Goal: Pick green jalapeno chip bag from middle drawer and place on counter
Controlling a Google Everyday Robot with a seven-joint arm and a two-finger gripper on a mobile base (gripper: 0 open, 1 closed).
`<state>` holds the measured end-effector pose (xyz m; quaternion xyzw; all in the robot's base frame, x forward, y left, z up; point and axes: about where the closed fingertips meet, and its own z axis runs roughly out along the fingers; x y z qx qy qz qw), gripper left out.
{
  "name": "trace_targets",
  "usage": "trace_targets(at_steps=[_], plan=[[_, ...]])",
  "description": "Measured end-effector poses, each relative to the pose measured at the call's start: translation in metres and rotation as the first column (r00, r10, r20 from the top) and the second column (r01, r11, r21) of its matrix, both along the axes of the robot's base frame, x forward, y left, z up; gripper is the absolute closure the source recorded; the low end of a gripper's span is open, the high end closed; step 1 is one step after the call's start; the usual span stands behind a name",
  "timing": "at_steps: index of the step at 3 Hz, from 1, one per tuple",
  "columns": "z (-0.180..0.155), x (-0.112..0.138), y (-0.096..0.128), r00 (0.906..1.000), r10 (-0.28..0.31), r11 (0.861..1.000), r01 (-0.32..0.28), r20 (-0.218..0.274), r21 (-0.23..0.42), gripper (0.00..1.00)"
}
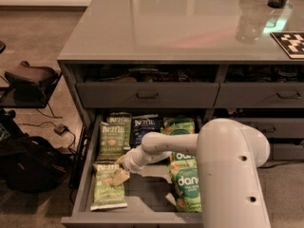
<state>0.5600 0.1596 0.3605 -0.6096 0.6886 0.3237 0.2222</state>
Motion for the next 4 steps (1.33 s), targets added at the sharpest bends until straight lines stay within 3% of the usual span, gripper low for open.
trace_targets(at_steps=[2, 3, 4], plan=[[0.0, 0.0, 0.0, 1.0, 0.0, 1.0, 0.0, 0.0, 0.0, 0.87], [0.011, -0.008, -0.003, 0.9996, 0.026, 1.0, -0.026, -0.009, 0.006, 1.0], [0.059, -0.031, -0.022, 0.9963, 0.086, 0.995, -0.086, -0.003, 0.05, 1.0]])
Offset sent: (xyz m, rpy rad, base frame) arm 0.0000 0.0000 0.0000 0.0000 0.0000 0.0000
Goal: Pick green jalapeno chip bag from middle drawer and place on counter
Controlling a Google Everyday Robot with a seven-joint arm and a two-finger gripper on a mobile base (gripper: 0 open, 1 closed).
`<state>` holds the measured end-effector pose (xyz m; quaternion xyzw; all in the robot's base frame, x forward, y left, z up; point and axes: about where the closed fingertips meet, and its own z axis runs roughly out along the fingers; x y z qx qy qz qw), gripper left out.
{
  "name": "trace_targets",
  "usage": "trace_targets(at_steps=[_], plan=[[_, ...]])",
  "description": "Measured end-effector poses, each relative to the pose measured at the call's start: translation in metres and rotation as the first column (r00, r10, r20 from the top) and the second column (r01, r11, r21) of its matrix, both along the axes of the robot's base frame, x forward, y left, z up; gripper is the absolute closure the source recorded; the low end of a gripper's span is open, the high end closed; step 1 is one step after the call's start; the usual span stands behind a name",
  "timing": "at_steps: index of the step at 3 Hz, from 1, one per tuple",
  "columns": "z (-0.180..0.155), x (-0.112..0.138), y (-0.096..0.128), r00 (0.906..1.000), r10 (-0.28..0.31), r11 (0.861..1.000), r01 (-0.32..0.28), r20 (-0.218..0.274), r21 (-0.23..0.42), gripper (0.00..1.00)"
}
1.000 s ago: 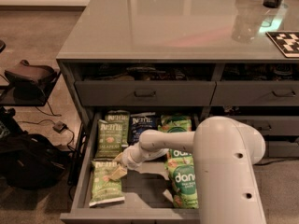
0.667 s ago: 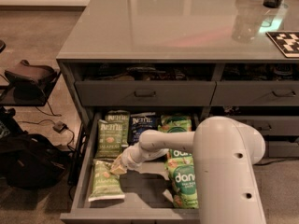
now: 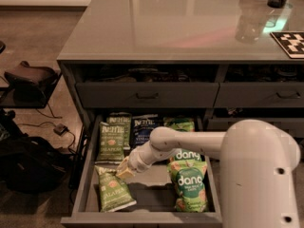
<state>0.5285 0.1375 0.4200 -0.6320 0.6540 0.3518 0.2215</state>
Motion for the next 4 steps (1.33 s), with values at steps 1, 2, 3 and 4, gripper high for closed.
trace_targets(at_steps=[1, 2, 3, 4], plan=[[0.064, -0.019, -0.029, 0.9984, 0.004, 0.999, -0.006, 0.057, 0.039, 1.0], [0.145, -0.029, -0.07, 0.9878, -0.064, 0.995, 0.051, 0.142, 0.09, 1.0], [0.222, -0.016, -0.118, 0.9639, -0.181, 0.978, 0.156, 0.195, 0.14, 1.0], [0.292, 0.006, -0.163, 0.9266, -0.297, 0.95, 0.26, 0.231, 0.174, 1.0]])
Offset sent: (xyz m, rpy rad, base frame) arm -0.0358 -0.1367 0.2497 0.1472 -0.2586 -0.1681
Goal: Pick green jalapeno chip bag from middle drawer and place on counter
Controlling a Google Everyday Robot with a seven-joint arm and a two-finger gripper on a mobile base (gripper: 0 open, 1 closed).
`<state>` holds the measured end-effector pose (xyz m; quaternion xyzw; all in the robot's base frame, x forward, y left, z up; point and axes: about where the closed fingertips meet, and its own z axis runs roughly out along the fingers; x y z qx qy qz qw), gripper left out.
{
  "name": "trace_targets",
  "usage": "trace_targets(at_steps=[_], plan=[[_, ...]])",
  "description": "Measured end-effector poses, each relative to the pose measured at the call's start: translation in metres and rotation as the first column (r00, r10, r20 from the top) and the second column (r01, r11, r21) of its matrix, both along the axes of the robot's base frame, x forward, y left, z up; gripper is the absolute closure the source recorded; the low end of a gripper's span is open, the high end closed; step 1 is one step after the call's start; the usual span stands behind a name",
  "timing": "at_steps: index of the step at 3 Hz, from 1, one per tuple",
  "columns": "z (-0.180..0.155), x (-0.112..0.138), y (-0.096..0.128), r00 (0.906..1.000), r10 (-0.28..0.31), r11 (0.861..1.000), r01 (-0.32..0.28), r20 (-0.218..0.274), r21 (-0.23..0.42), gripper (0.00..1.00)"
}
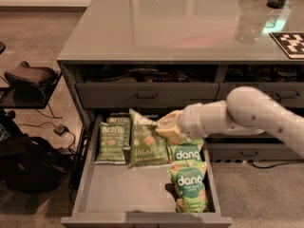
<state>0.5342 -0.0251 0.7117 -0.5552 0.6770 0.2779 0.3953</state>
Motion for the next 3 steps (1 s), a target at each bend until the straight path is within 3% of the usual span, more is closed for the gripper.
trace_targets(at_steps=[1, 2, 3], plan=[[0.066, 0.013, -0.031, 0.9967, -0.063, 0.998, 0.062, 0.051, 0.032, 1.0], [0.132, 0.018, -0.035, 0.9909, -0.079, 0.996, 0.074, 0.109, 0.047, 1.0], [0.139, 0.019, -0.035, 0.9896, -0.08, 0.996, 0.075, 0.12, 0.048, 1.0]])
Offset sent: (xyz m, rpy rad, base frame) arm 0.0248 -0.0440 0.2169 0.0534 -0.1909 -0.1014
